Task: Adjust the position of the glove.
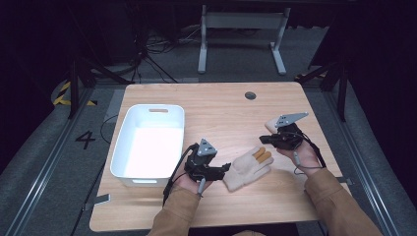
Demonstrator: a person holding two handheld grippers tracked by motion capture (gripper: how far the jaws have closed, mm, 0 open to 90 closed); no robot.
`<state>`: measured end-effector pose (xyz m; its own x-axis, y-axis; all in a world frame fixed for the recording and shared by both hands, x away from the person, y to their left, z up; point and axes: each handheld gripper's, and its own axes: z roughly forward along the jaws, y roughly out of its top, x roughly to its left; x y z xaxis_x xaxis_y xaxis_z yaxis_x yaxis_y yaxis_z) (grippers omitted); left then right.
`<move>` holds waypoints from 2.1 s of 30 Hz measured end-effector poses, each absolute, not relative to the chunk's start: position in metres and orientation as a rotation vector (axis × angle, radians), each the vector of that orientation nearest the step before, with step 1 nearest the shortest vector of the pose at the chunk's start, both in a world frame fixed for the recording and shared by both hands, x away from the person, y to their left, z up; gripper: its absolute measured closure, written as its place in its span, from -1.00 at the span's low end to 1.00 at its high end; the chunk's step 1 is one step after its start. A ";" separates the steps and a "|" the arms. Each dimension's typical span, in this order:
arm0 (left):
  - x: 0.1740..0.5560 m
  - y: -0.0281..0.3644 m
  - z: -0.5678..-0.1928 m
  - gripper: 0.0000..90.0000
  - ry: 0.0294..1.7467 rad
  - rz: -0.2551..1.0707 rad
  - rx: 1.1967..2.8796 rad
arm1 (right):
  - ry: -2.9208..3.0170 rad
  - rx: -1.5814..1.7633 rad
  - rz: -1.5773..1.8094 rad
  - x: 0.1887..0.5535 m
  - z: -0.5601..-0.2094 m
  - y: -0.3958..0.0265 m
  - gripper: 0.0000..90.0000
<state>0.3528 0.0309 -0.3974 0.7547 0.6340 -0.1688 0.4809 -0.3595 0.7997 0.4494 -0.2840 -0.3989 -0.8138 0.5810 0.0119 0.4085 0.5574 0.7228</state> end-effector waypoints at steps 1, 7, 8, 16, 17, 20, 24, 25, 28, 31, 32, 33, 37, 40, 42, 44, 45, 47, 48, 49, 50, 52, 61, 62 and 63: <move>0.352 0.031 -0.397 -0.21 0.843 0.216 2.023 | 2.567 0.829 1.105 0.450 -0.400 -0.283 1.00; 0.352 0.031 -0.396 -0.23 0.839 0.230 2.030 | 2.621 0.839 1.065 0.455 -0.412 -0.271 0.99; 0.352 0.030 -0.396 -0.24 0.842 0.239 2.041 | 2.633 0.842 1.073 0.456 -0.415 -0.268 0.99; 0.350 0.024 -0.398 -0.26 0.826 0.256 2.088 | 2.682 0.805 1.001 0.457 -0.429 -0.244 0.99; 0.350 0.024 -0.398 -0.24 0.826 0.256 2.088 | 2.682 0.805 1.001 0.457 -0.429 -0.244 0.99; 0.348 0.020 -0.398 -0.23 0.808 0.252 2.116 | 2.688 0.807 1.004 0.458 -0.435 -0.241 0.99; 0.347 0.017 -0.397 -0.24 0.794 0.245 2.130 | 2.687 0.842 0.983 0.460 -0.440 -0.242 0.99; 0.347 0.016 -0.398 -0.24 0.795 0.242 2.133 | 2.687 0.844 0.970 0.461 -0.440 -0.242 0.99; 0.348 0.016 -0.399 -0.24 0.796 0.236 2.142 | 2.694 0.854 0.948 0.462 -0.442 -0.243 0.99; 0.347 0.016 -0.399 -0.23 0.792 0.234 2.143 | 2.710 0.851 0.914 0.462 -0.444 -0.243 0.99; 0.348 0.016 -0.398 -0.23 0.788 0.231 2.144 | 2.714 0.848 0.906 0.462 -0.444 -0.243 0.99; 0.348 0.016 -0.398 -0.23 0.788 0.232 2.141 | 2.717 0.848 0.901 0.462 -0.444 -0.244 0.99; 0.349 0.016 -0.396 -0.23 0.786 0.232 2.137 | 2.725 0.852 0.893 0.461 -0.444 -0.246 0.99; 0.352 0.015 -0.395 -0.23 0.779 0.227 2.138 | 2.727 0.849 0.872 0.457 -0.442 -0.248 0.99; 0.353 0.013 -0.394 -0.23 0.774 0.225 2.137 | 2.731 0.850 0.870 0.454 -0.442 -0.252 0.99; 0.354 0.011 -0.394 -0.23 0.763 0.225 2.133 | 2.734 0.860 0.867 0.453 -0.443 -0.255 0.99; 0.354 0.011 -0.394 -0.23 0.763 0.225 2.133 | 2.734 0.860 0.867 0.453 -0.443 -0.255 0.99; 0.355 0.006 -0.392 -0.23 0.745 0.219 2.135 | 2.736 0.873 0.865 0.450 -0.444 -0.259 0.99; 0.356 0.005 -0.391 -0.23 0.733 0.216 2.139 | 2.738 0.874 0.860 0.447 -0.444 -0.261 0.99; 0.357 0.003 -0.391 -0.23 0.729 0.215 2.134 | 2.733 0.869 0.858 0.446 -0.443 -0.262 0.99; 0.357 0.002 -0.390 -0.23 0.725 0.214 2.140 | 2.731 0.876 0.856 0.444 -0.443 -0.264 0.99; 0.358 0.001 -0.390 -0.23 0.722 0.211 2.138 | 2.731 0.873 0.852 0.443 -0.443 -0.266 0.99; 0.362 -0.007 -0.388 -0.23 0.689 0.200 2.144 | 2.738 0.890 0.848 0.432 -0.440 -0.278 0.99; 0.362 -0.008 -0.388 -0.23 0.687 0.200 2.143 | 2.739 0.883 0.847 0.431 -0.440 -0.279 0.99; 0.363 -0.009 -0.388 -0.23 0.684 0.196 2.145 | 2.744 0.886 0.839 0.428 -0.439 -0.281 0.99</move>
